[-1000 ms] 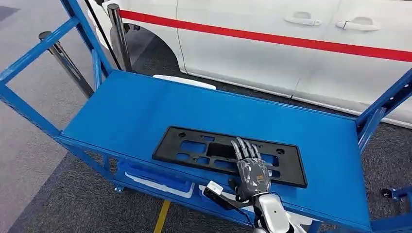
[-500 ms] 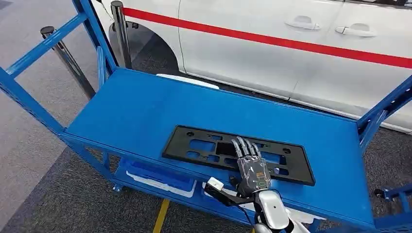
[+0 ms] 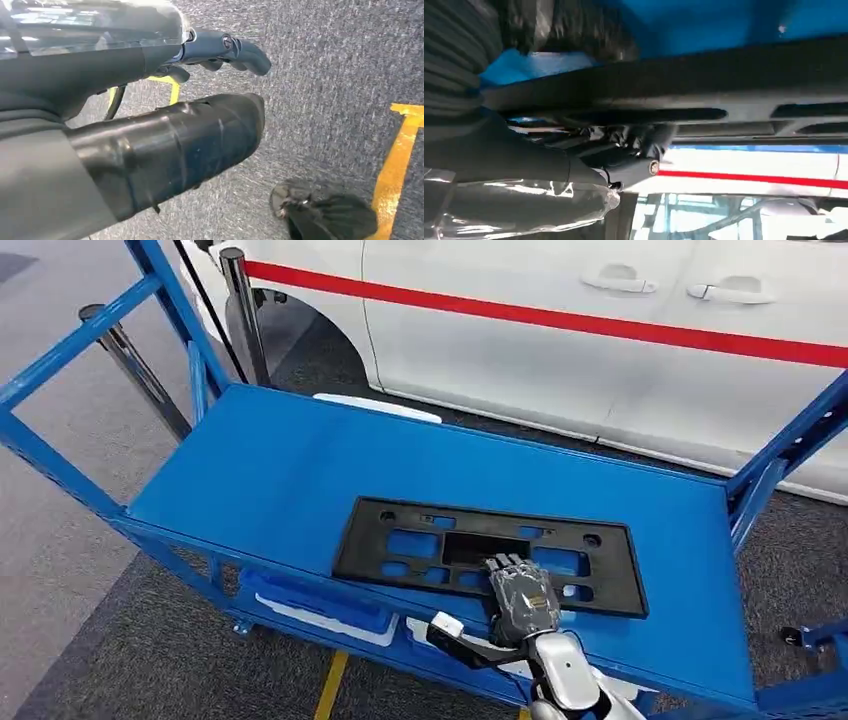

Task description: Take the parts from the cabinet and place them on the table.

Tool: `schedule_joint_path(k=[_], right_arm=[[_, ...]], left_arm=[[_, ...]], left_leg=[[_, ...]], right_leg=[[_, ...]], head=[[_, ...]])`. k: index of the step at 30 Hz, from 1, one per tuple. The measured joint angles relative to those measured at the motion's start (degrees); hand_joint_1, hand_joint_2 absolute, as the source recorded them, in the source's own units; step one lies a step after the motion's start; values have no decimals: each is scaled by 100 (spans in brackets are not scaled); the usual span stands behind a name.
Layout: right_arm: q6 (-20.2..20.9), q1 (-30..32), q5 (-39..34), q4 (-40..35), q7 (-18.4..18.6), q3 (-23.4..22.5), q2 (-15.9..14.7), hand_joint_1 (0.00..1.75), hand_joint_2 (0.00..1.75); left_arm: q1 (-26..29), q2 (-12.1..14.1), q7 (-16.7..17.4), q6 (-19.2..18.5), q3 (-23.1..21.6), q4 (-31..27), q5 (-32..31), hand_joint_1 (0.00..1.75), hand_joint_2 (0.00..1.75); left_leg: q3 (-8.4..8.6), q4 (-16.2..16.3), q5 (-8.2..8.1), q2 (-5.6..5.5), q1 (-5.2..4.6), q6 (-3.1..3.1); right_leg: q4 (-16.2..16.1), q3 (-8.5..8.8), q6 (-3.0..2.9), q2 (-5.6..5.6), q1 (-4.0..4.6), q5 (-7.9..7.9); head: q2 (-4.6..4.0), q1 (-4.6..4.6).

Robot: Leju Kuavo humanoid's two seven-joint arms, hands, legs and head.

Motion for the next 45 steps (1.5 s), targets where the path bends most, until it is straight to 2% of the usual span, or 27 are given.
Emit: schedule_joint_path(k=[1,2,3,5,6,7,11,13,16,17,19,20,22,23,26,28,29,31,32,33,34,37,38,39,42,43,45], right_arm=[[0,2,-4,7,0,0,0,166,175],[-2,2,-11,13,0,0,0,166,175],[-4,-5,-13,13,0,0,0,166,175],[-7,-25,-15,11,0,0,0,166,175],[-7,-32,-17,11,4,-2,0,166,175],[-7,-35,-20,11,4,-7,-2,166,175],[-13,-37,-41,11,7,-9,-11,166,175],[-26,-41,-61,11,7,-13,-26,166,175],[-39,-30,-72,17,0,-13,-46,168,175],[-57,-20,-77,24,-4,-13,-50,162,175],[-74,-1,-81,26,-11,-13,-52,168,175],[-83,1,-83,26,-13,-13,-55,164,175],[-90,8,-83,13,-18,-13,-55,164,175],[-90,8,-83,0,-35,-11,-63,164,175],[-92,34,-81,-48,-61,-11,-77,164,175],[-92,33,-81,-77,-66,-9,-81,164,175],[-92,33,-79,-79,-66,-7,-81,164,175],[-158,50,-41,-79,-57,-9,-83,164,175],[-230,70,11,-79,-28,-9,-83,164,175],[-302,105,77,-79,5,-9,-83,164,175],[-414,147,170,-79,37,-13,-83,164,175],[-827,323,466,-153,138,-55,-61,164,175],[-903,351,503,-175,138,-83,-50,164,175],[-927,363,527,-196,140,-92,-44,164,175],[-993,458,630,-249,140,-116,-33,164,175],[-1101,502,725,-282,140,-137,-31,164,175],[-1384,569,888,-346,109,-164,-11,164,175]], left_arm=[[11,-2,4,0,4,0,0,0,0],[19,-2,7,-2,4,0,0,0,0],[21,-2,11,-7,4,0,0,0,0],[13,2,11,-7,4,0,-2,0,0],[14,2,13,-7,7,0,-4,0,0],[11,2,15,-7,7,0,-7,0,0],[16,2,18,-7,7,0,-15,0,0],[8,-9,20,-7,7,0,-15,0,0],[3,-7,26,-22,9,0,-13,0,0],[10,-4,3,-35,9,0,-7,0,0],[8,-4,-61,-74,9,0,4,0,0],[3,-4,-122,-83,9,0,2,0,175],[13,-11,-218,-24,7,0,-35,0,175],[4,-17,-234,4,7,0,-42,0,175],[-3,-17,-172,103,0,0,-107,0,175],[-1,-20,-61,190,-2,0,-118,0,175],[-3,-24,-28,201,-2,0,-118,0,175],[-4,-22,112,251,-2,0,-127,0,175],[3,-22,162,295,-2,0,-140,0,175],[13,-24,195,319,-2,0,-151,0,175],[19,-24,210,332,-2,0,-166,0,175],[12,-24,227,350,-4,0,-208,0,175],[14,-33,236,354,-4,0,-212,0,175],[8,-35,238,363,-4,0,-212,0,175],[7,-52,269,387,-9,0,-214,0,175],[3,-77,321,376,-11,0,-214,0,175],[-14,-79,420,290,-11,0,-214,0,175]], left_leg=[[-114,255,-39,1,1,-8],[-92,216,65,1,4,-7],[43,-79,277,3,8,3],[550,-1101,797,5,11,38],[696,-1458,828,5,8,63],[745,-1536,786,1,-25,61],[722,-1529,811,-7,-37,148],[751,-1612,875,19,12,241],[722,-1612,880,34,10,300],[716,-1608,880,37,8,301],[728,-1606,877,32,9,296],[744,-1604,870,25,11,286],[772,-1599,847,21,13,250],[757,-1556,821,13,-29,209],[771,-1593,830,11,-2,111],[753,-1504,750,6,22,47],[649,-1282,568,6,17,34],[234,-360,73,8,29,-12],[49,41,-65,7,29,-31],[-28,207,-63,8,31,-43],[18,97,71,9,39,-49],[692,-1333,831,13,69,-46],[752,-1489,722,0,45,-32],[731,-1488,751,-7,31,40],[704,-1488,768,-5,21,134],[727,-1541,812,6,55,203],[709,-1546,857,16,42,266]], right_leg=[[3,1,0,1,3,0],[3,8,1,4,3,-1],[5,17,3,10,2,-2],[10,52,30,21,1,-20],[18,51,51,23,8,-31],[49,35,74,33,54,-44],[16,23,169,48,40,-2],[150,-19,235,56,25,-132],[1388,-596,293,52,7,-786],[1754,-776,307,51,1,-888],[1684,-751,314,49,-20,-682],[1248,-539,304,47,-28,-413],[228,-40,255,40,-29,33],[23,30,234,41,21,-41],[41,18,156,49,58,-41],[-50,64,70,25,-8,21],[-62,61,35,20,-14,26],[-61,47,14,-2,-5,27],[-56,41,14,-4,-4,27],[-53,42,15,-7,-4,27],[-51,45,16,-8,-7,26],[17,39,85,-3,-24,-20],[60,3,121,7,14,-40],[80,-31,146,23,23,-31],[55,-32,229,27,17,-7],[97,-45,266,28,-17,-72],[660,-275,293,29,-17,-505]], head=[[0,-2],[0,0],[0,-2],[0,0],[0,0],[0,-2],[0,2],[0,4],[0,4],[0,7],[0,9],[0,6],[0,7],[0,4],[0,4],[0,4],[0,-7],[0,-4],[0,-4],[0,-4],[0,-4],[0,-4],[0,-7],[0,7],[0,2],[0,4],[0,4]])
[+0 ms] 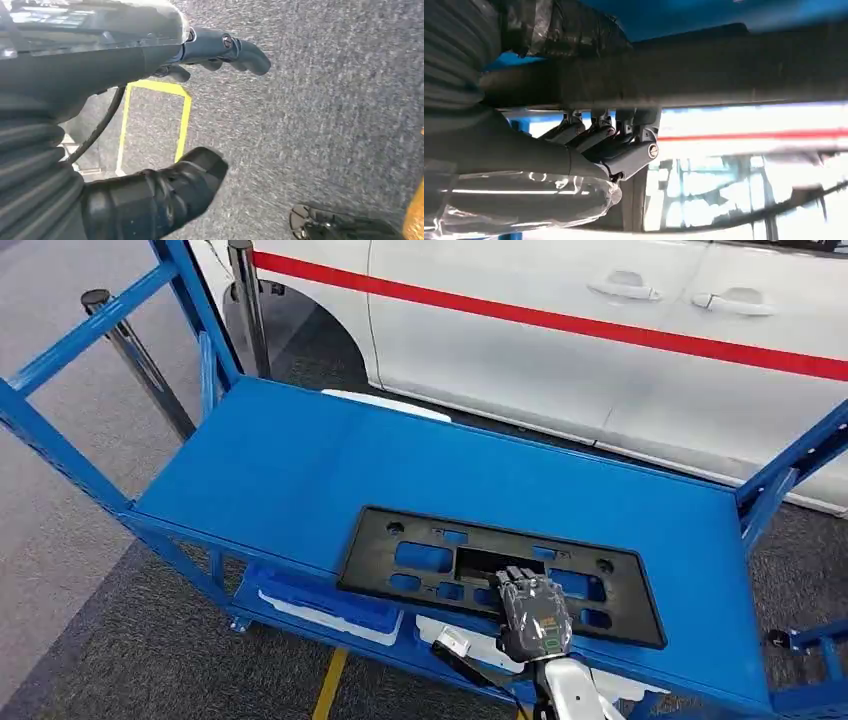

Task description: Take the parts from the cabinet and place them on the table.

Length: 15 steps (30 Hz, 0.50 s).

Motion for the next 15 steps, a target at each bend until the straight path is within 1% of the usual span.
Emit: schedule_joint_path(k=[1,2,3,4,5,6,7,8,9,11,12,13,14,15], right_arm=[[-122,16,79,-26,-26,-7,26,164,175],[-227,49,168,-50,-48,-9,39,164,175],[-321,89,258,-76,-81,-9,72,164,175],[-416,127,362,-105,-131,-9,94,164,175],[-476,155,417,-135,-162,-9,122,164,175],[-515,165,448,-168,-184,-9,133,164,175],[-550,164,472,-201,-201,-9,144,164,175],[-570,160,483,-225,-216,-9,162,164,175],[-592,162,489,-245,-229,-9,179,164,175],[-699,182,520,-277,-280,-9,205,164,175],[-771,184,555,-293,-332,-9,219,164,175],[-825,181,589,-312,-365,-9,238,164,175],[-873,175,616,-336,-408,-9,264,164,175],[-900,168,634,-358,-428,-9,297,164,175]], left_arm=[[-2,0,35,-55,0,0,0,0,175],[-2,-2,63,-111,0,0,0,0,175],[-9,-4,83,-148,0,0,-4,0,175],[-14,-11,89,-183,0,0,-9,0,175],[-24,-18,92,-212,-2,0,-11,0,175],[-34,-31,92,-214,-4,0,-13,0,175],[-39,-50,94,-220,-7,0,-18,0,175],[-40,-55,94,-220,-11,0,-20,0,175],[-53,-61,94,-236,-15,0,-26,0,175],[-58,-74,94,-315,-28,0,-61,0,175],[-57,-81,94,-336,-33,0,-63,0,175],[-61,-81,94,-374,-33,0,-63,0,175],[-68,-81,94,-406,-35,0,-63,0,175],[-75,-92,94,-419,-37,0,-63,0,175]], left_leg=[[-17,5,2,3,-10,4],[-34,14,5,4,-20,8],[-56,31,7,4,-27,10],[-72,51,6,-1,-27,10],[-82,67,5,-9,-27,10],[-85,80,2,-16,-27,6],[-85,90,1,-21,-27,3],[-103,96,0,-21,-34,-8],[-134,138,6,-27,-71,-43],[-164,112,56,-28,-68,-120],[-166,102,82,-28,-69,-161],[-188,138,32,-28,-55,-184],[-256,263,-155,-24,-49,-205],[-354,556,-430,-23,-47,-224]], right_leg=[[462,-200,15,0,-1,-242],[916,-401,25,-1,-1,-427],[1191,-520,27,-1,-1,-483],[1158,-491,22,-1,-1,-385],[853,-327,10,-1,-2,-171],[351,-71,-8,-2,-3,93],[-149,186,-30,-2,-2,315],[-472,316,-57,4,5,318],[-529,322,-71,9,44,346],[-487,263,-119,20,58,377],[-496,251,-161,21,53,405],[-562,238,-224,1,-4,468],[-567,204,-267,-12,7,509],[-565,157,-315,-20,6,547]], head=[[0,2],[0,0],[0,2],[0,0],[0,0],[0,2],[0,0],[0,2],[0,-4],[0,-2],[0,-2],[0,0],[0,-4],[0,-4]])
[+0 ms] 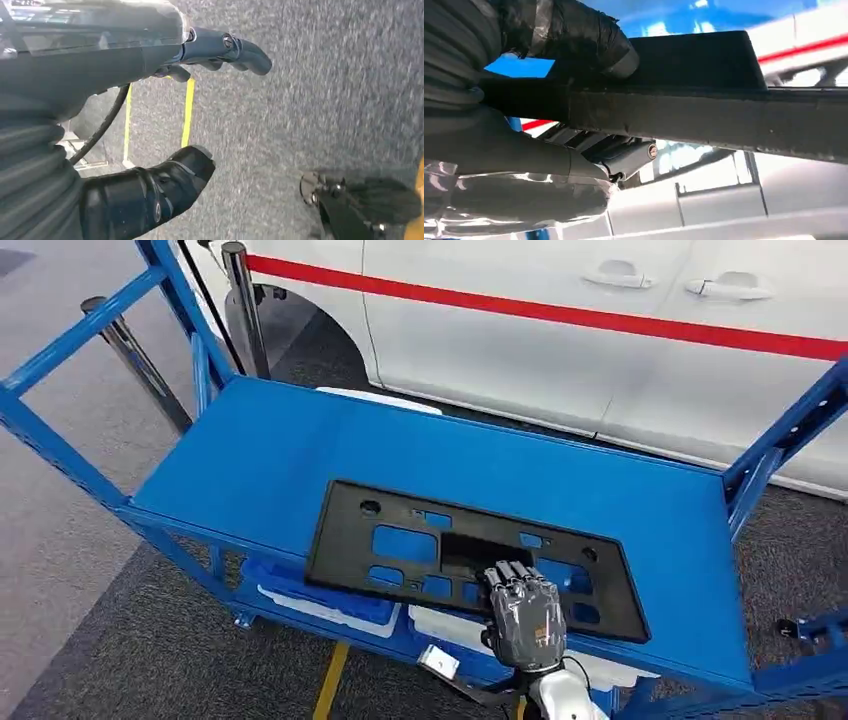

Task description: Take the parts from the cabinet and place them on the table.

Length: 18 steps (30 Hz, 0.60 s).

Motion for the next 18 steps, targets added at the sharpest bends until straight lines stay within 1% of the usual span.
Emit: schedule_joint_path(k=[1,2,3,4,5,6,7,8,9,11,12,13,14,15,16,17,18], right_arm=[[-20,-5,37,-22,-26,0,22,164,175],[-24,-4,57,-24,-44,0,33,164,175],[-24,-4,79,-24,-55,0,42,164,175],[-24,-4,107,-24,-61,0,48,164,175],[-22,-8,163,-24,-63,0,57,164,175],[-20,-15,214,-24,-65,0,66,164,175],[-17,-20,287,-24,-59,0,81,164,175],[-17,-33,363,-24,-41,0,96,164,175],[-17,-39,426,-24,-20,0,109,164,175],[-17,-62,531,-24,13,2,120,164,175],[-17,-60,564,-24,20,2,129,164,175],[-17,-61,575,-24,24,2,129,164,175],[-17,-55,579,-22,26,2,129,164,175],[-17,-60,581,-24,26,2,129,164,175],[-17,-63,581,-22,26,2,129,164,175],[-17,-61,581,-22,26,2,129,164,175],[-17,-60,581,-22,26,2,129,164,175]], left_arm=[[-9,-9,0,-4,-2,0,0,0,175],[-19,-13,0,-4,-4,0,0,0,175],[-26,-20,0,-9,-4,0,0,0,175],[-31,-20,0,-13,-7,0,0,0,175],[-33,-20,2,-19,-11,0,2,0,175],[-36,-20,9,-28,-15,0,4,0,175],[-55,-22,26,-37,-22,0,4,0,175],[-88,-22,42,-50,-31,0,7,0,175],[-112,-24,55,-55,-44,0,9,0,175],[-121,-46,85,-57,-48,0,20,0,175],[-120,-48,90,-59,-50,0,22,0,175],[-113,-69,96,-63,-52,4,28,0,175],[-131,-90,98,-70,-52,4,42,0,175],[-135,-94,98,-68,-55,4,42,0,175],[-136,-94,98,-68,-57,4,42,0,175],[-134,-94,98,-68,-57,4,42,0,175],[-134,-94,98,-68,-57,4,42,0,175]], left_leg=[[-153,461,-301,0,7,-27],[-296,918,-535,1,7,-44],[-366,1223,-659,1,7,-55],[-307,1243,-636,1,7,-55],[-121,1011,-520,1,6,-43],[197,535,-328,1,5,-22],[581,-58,-142,1,3,11],[906,-569,-104,0,-8,58],[864,-627,-74,0,-53,71],[821,-605,-3,-16,-84,119],[807,-596,42,-15,-96,157],[774,-659,158,-8,-52,201],[712,-680,247,43,-30,236],[610,-683,315,52,-28,310],[531,-675,383,58,-28,318],[438,-666,448,58,-30,318],[334,-656,519,60,-30,306]], right_leg=[[5,-61,-9,-3,8,47],[8,-123,-18,-13,22,91],[16,-190,-18,-22,33,136],[27,-251,-15,-23,38,178],[39,-311,-9,-22,41,217],[51,-370,1,-19,43,260],[63,-419,17,-11,44,305],[79,-445,38,-15,41,354],[76,-465,86,-17,68,397],[58,-472,158,-23,31,479],[14,-458,195,-21,18,547],[-8,-489,240,-9,53,587],[82,-552,255,18,12,396],[339,-651,263,17,11,2],[739,-755,287,19,-5,-401],[1158,-844,311,18,-17,-692],[1561,-903,335,18,-21,-839]], head=[[0,-2],[0,-2],[0,0],[0,-2],[0,-2],[0,-2],[0,-2],[0,-2],[0,2],[0,4],[0,0],[0,11],[0,-2],[0,18],[0,11],[0,15],[0,13]])
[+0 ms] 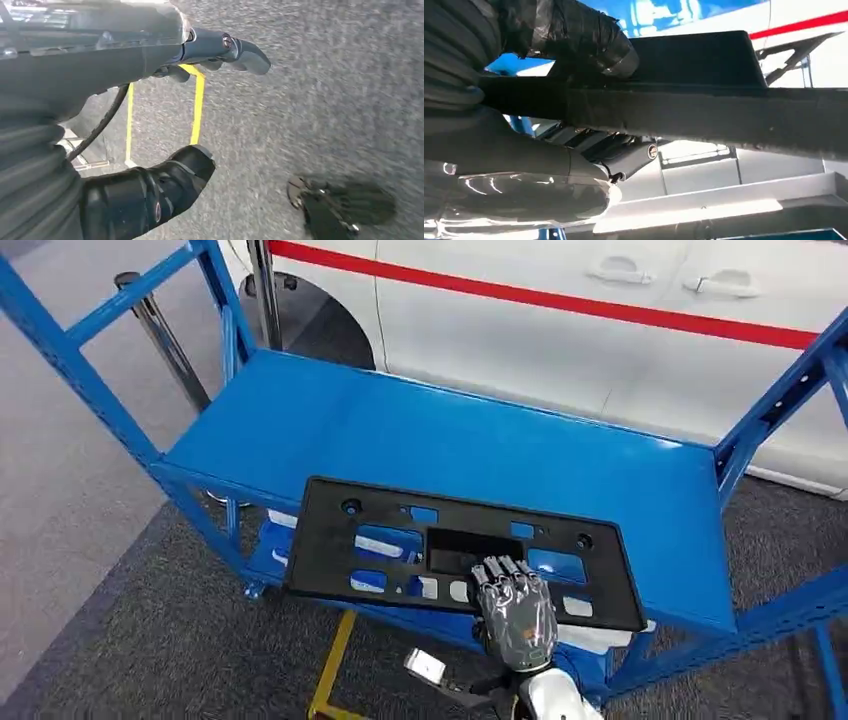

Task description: Take the parts from the cabinet and place them on the table.

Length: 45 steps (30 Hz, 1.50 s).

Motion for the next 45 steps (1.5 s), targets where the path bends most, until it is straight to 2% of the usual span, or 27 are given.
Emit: schedule_joint_path(k=[2,4,5,6,7,10,13,15,17,19,21,22,23,26,27,29,31,32,33,35,36,37,38,41,42,43,45], right_arm=[[0,0,24,0,2,0,0,164,175],[11,-8,96,0,57,0,0,164,175],[13,-23,112,0,70,0,2,164,175],[13,-49,114,0,89,2,4,164,175],[15,-58,118,0,124,2,4,164,175],[13,-82,125,0,247,18,-11,164,175],[9,-93,125,0,295,59,-17,164,175],[7,-85,127,0,295,103,-17,164,175],[-2,-82,53,7,223,151,-11,164,175],[-15,-81,-136,15,81,186,11,164,175],[-35,-85,-284,15,-18,216,50,164,175],[-39,-84,-330,13,-42,223,79,164,175],[-42,-91,-449,13,-94,229,96,164,175],[-57,-133,-1282,13,-545,286,138,164,175],[-28,-152,-1749,15,-771,317,140,164,175],[151,-197,-2826,4,-1301,380,155,164,175],[464,-230,-3818,-2,-1734,431,173,164,175],[641,-231,-4259,-2,-1922,450,186,164,175],[816,-231,-4653,-4,-2075,463,201,164,175],[994,-231,-5068,-11,-2218,483,236,164,175],[1016,-237,-5115,-22,-2243,487,249,164,175],[1081,-260,-5229,-39,-2284,487,273,164,175],[1188,-271,-5393,-59,-2334,490,302,164,175],[1914,-270,-6642,-81,-2621,487,334,164,175],[2246,-259,-7178,-81,-2717,485,348,164,175],[2559,-255,-7667,-81,-2776,476,369,164,175],[2963,-227,-8283,-85,-2854,459,419,164,175]], left_arm=[[-1,-2,0,-2,0,0,7,0,175],[2,-18,4,-15,-2,0,15,0,175],[-2,-26,4,-15,-2,0,17,0,175],[-3,-28,6,-15,-2,0,17,0,175],[-5,-35,11,-15,-2,0,19,0,175],[3,-50,55,0,-2,0,33,0,175],[19,-57,77,2,-2,0,55,0,175],[14,-72,94,15,0,0,63,0,175],[6,-94,98,18,0,0,74,0,175],[0,-101,103,22,0,0,89,0,175],[-9,-101,107,35,2,0,116,0,175],[-30,-96,109,42,2,-2,120,0,175],[-44,-98,107,61,2,-2,131,0,175],[-64,-107,107,79,9,0,186,0,175],[-72,-136,109,79,13,2,208,0,175],[-93,-138,107,87,20,0,260,0,175],[-115,-140,107,87,22,0,289,0,175],[-125,-140,107,90,24,0,317,0,175],[-132,-140,107,94,31,0,326,0,175],[-137,-142,107,94,37,0,345,0,175],[-138,-144,107,94,44,0,358,0,175],[-145,-144,107,96,57,0,358,0,175],[-149,-144,105,101,68,0,361,0,175],[-152,-144,98,105,96,0,365,0,175],[-144,-144,105,105,105,0,365,0,175],[-143,-144,105,114,107,0,363,0,175],[-149,-144,111,114,107,0,358,0,175]], left_leg=[[-198,42,116,9,5,-31],[-383,118,203,10,17,-83],[-443,170,232,8,19,-110],[-502,218,255,2,-9,-142],[-506,226,295,-2,-4,-182],[-537,182,451,-14,12,-313],[-671,501,-118,-24,42,-352],[-850,1229,-776,-24,50,-378],[-911,1890,-948,-23,50,-387],[-620,1785,-537,-24,45,-350],[89,918,-276,-31,-2,-246],[459,376,-508,-28,-24,-173],[683,-64,-623,-22,-42,-182],[581,-47,-477,-28,-96,-130],[542,-124,-352,6,-17,-95],[361,-123,-194,30,-26,1],[175,-107,-37,31,-29,-8],[59,-78,39,31,-27,-23],[-62,-40,99,33,-14,-46],[-282,70,176,37,13,-97],[-378,147,203,37,29,-128],[-468,234,225,32,21,-166],[-518,297,246,27,10,-201],[-553,242,415,28,27,-330],[-594,269,389,22,62,-369],[-660,371,152,14,62,-388],[-844,1034,-616,12,68,-411]], right_leg=[[206,153,31,-1,-18,228],[-561,823,36,-3,-54,604],[-1067,1212,33,-2,-66,558],[-1472,1444,22,9,-44,337],[-1531,1467,-54,41,-4,317],[-1546,1345,-208,33,10,439],[-1564,1195,-349,-10,-3,592],[-1557,1023,-375,-17,24,728],[-1540,823,-382,-21,63,879],[-1507,627,-377,-22,93,1003],[-1478,474,-365,-16,119,1119],[-1468,447,-341,-21,122,1166],[-1466,428,-307,-32,124,1219],[-1558,446,-202,-46,77,1404],[-1525,407,-166,-33,86,1364],[-1107,265,-121,-8,60,632],[-246,109,-64,-8,21,27],[107,75,-38,-9,5,20],[252,129,-12,-9,-15,201],[-127,551,30,-12,-63,645],[-573,899,51,-12,-89,714],[-1161,1265,68,-9,-103,412],[-1490,1469,23,11,-34,270],[-1470,1347,-131,9,3,340],[-1508,1264,-218,-19,-45,434],[-1506,1194,-267,-30,-34,495],[-1505,1014,-316,-31,-20,644]], head=[[0,0],[0,0],[0,2],[0,2],[0,-17],[0,9],[0,-2],[0,-2],[0,-2],[0,-2],[0,-4],[0,0],[0,2],[0,-20],[0,-15],[0,-11],[0,-9],[0,-9],[0,-9],[0,-11],[0,-9],[0,-9],[0,-13],[0,-13],[0,-11],[0,-18],[0,-20]])
